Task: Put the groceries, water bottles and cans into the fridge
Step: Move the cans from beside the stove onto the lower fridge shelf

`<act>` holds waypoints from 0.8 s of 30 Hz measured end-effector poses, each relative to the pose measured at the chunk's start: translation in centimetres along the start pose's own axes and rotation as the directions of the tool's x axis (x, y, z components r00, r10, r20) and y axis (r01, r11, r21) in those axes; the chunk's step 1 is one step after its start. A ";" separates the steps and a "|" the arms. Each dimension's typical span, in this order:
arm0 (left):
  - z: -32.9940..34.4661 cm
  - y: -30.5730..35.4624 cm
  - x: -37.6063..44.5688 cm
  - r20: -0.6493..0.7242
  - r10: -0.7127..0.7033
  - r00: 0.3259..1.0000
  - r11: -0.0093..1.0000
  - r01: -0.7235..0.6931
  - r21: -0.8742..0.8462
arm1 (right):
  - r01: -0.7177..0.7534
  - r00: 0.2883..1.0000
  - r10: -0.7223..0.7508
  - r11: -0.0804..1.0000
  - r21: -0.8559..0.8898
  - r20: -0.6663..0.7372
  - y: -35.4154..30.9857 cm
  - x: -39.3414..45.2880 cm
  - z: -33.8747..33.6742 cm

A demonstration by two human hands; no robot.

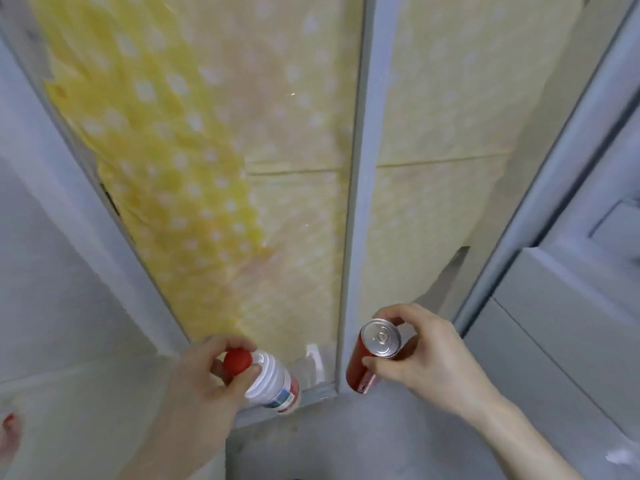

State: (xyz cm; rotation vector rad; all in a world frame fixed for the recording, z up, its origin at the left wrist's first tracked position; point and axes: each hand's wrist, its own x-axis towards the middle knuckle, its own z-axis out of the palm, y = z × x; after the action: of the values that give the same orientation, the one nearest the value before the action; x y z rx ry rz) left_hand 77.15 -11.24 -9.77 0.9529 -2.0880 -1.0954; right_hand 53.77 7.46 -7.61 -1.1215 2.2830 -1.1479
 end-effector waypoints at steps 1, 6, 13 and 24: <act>1.1 0.2 1.7 0.033 0.022 0.999 1.000 -0.022 -0.022 | -0.023 0.999 0.023 1.000 -0.005 -0.045 0.3 0.2 -0.8; 5.4 1.7 9.4 0.213 0.215 0.953 0.974 -0.194 -0.114 | -0.133 0.952 0.121 0.991 -0.024 -0.282 0.9 1.2 -4.4; 11.2 5.1 18.1 0.344 0.366 0.865 0.916 -0.269 -0.298 | -0.265 0.791 0.212 0.964 -0.009 -0.574 0.5 1.4 -9.0; 23.1 17.1 24.5 0.448 0.547 0.707 0.800 -0.283 -0.529 | -0.367 0.495 0.181 0.930 -0.016 -0.850 2.6 -0.3 -19.3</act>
State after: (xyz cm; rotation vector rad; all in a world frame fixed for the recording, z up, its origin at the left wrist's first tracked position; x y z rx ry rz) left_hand 40.21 -14.01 -2.26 -0.1366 -2.2071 -1.6236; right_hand 40.99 18.54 2.11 -0.1294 3.1954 -1.5654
